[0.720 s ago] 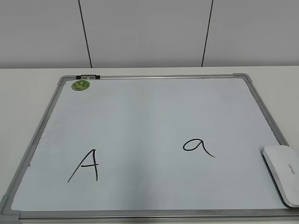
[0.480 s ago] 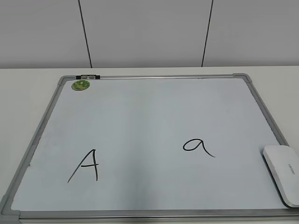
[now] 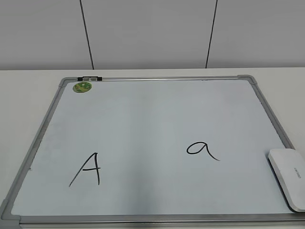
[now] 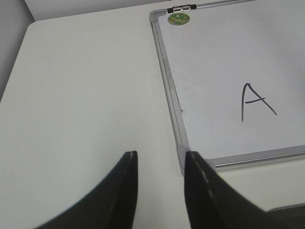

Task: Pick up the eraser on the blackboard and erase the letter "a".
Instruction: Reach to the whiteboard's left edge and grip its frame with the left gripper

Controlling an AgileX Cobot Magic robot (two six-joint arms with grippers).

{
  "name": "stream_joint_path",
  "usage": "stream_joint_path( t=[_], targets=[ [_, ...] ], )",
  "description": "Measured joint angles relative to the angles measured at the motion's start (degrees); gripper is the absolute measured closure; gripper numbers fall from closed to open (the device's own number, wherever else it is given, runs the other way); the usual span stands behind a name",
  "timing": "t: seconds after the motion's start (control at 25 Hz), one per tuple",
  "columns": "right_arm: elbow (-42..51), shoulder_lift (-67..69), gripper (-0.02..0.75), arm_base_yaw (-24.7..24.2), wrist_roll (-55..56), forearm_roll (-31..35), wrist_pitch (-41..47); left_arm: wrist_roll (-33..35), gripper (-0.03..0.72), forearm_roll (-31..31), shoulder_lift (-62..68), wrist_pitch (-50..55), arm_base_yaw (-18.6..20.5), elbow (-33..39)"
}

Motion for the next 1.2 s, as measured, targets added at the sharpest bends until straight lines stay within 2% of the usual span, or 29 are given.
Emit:
stream_joint_path(
  t=[0.6, 0.72, 0.84, 0.92, 1.04, 1.2],
  targets=[
    [0.00, 0.00, 0.151, 0.00, 0.00, 0.00, 0.00, 0.00, 0.433, 0.00, 0.00, 0.00, 0.00, 0.00],
    [0.00, 0.00, 0.151, 0.00, 0.00, 0.00, 0.00, 0.00, 0.346, 0.00, 0.00, 0.00, 0.00, 0.00],
    [0.00, 0.00, 0.152, 0.00, 0.00, 0.00, 0.00, 0.00, 0.166, 0.00, 0.00, -0.86, 0.00, -0.84],
    [0.00, 0.00, 0.152, 0.00, 0.00, 0.00, 0.00, 0.00, 0.082, 0.00, 0.15, -2.47, 0.00, -1.74],
    [0.00, 0.00, 0.152, 0.00, 0.00, 0.00, 0.00, 0.00, 0.039, 0.00, 2.20, -4.73, 0.00, -2.73],
    [0.00, 0.00, 0.151, 0.00, 0.00, 0.00, 0.00, 0.00, 0.031, -0.12, 11.17, -8.19, 0.00, -3.69]
  ],
)
